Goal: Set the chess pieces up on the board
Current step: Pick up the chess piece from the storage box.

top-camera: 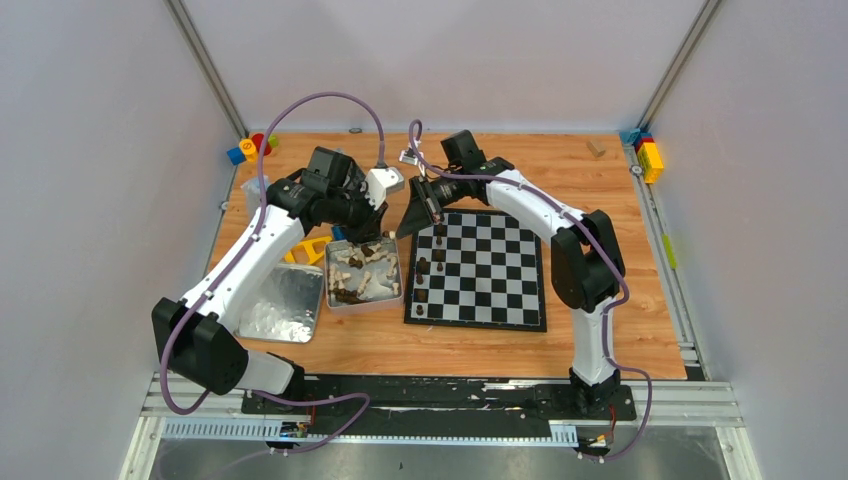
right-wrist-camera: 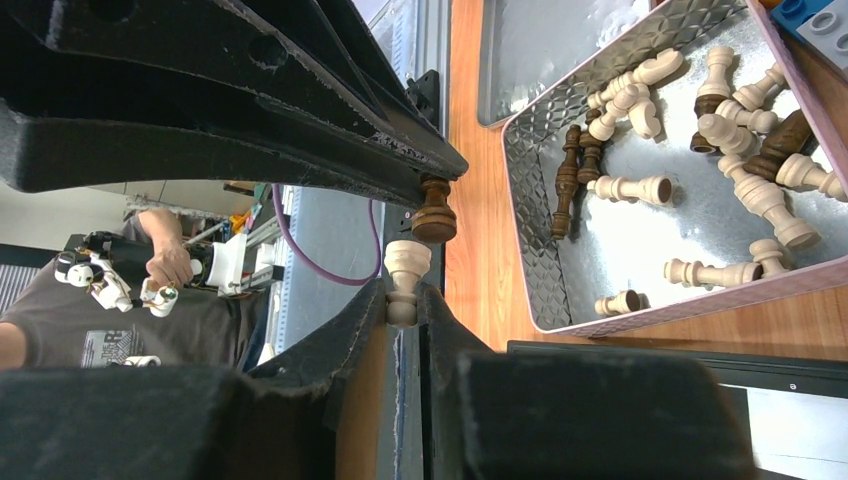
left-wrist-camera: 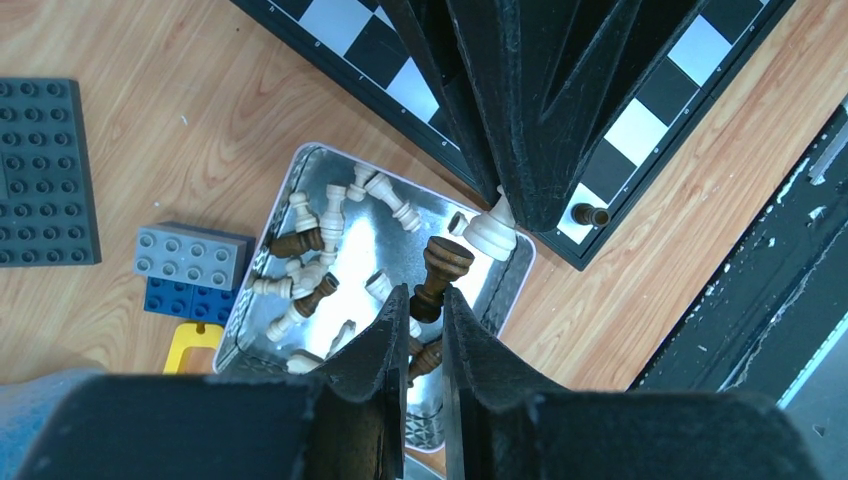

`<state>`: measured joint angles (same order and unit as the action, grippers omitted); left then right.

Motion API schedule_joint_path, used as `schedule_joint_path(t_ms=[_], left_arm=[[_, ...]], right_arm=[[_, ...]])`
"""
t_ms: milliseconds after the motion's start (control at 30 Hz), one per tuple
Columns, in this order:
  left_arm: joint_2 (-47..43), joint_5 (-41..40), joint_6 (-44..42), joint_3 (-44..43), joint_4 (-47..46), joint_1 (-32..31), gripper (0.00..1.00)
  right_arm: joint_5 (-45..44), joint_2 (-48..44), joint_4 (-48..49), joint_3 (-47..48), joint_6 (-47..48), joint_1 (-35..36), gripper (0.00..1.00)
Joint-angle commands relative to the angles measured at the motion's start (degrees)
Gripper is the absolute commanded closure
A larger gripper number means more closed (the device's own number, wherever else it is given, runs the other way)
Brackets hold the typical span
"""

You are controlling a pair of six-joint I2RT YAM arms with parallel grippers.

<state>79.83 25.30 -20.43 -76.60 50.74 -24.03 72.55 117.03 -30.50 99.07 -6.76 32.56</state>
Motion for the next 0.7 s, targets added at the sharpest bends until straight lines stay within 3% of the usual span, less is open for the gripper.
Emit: schedule_joint_path(t_ms=[0, 133, 400, 667], left_arm=[[-0.40, 0.07, 1.01, -0.22, -1.66, -0.48, 0.87], [-1.13, 0.90, 0.93, -0.19, -1.86, -0.42, 0.78], [-1.26, -0.36, -1.33, -0.77, -0.52, -0.47, 0.87], [1.74, -6.49, -6.00, -5.22, 4.10, -4.99, 0.90]], right_arm=[[2.32, -0.20, 2.28, 2.11, 0.08, 0.27, 0.93], [2.08, -0.37, 2.20, 1.71, 0.33, 0.23, 0.95], [0.41, -2.40, 2.15, -0.59, 1.66, -1.70, 0.96], [-3.51, -9.07, 1.99, -7.80, 5.22, -10.94, 0.96]])
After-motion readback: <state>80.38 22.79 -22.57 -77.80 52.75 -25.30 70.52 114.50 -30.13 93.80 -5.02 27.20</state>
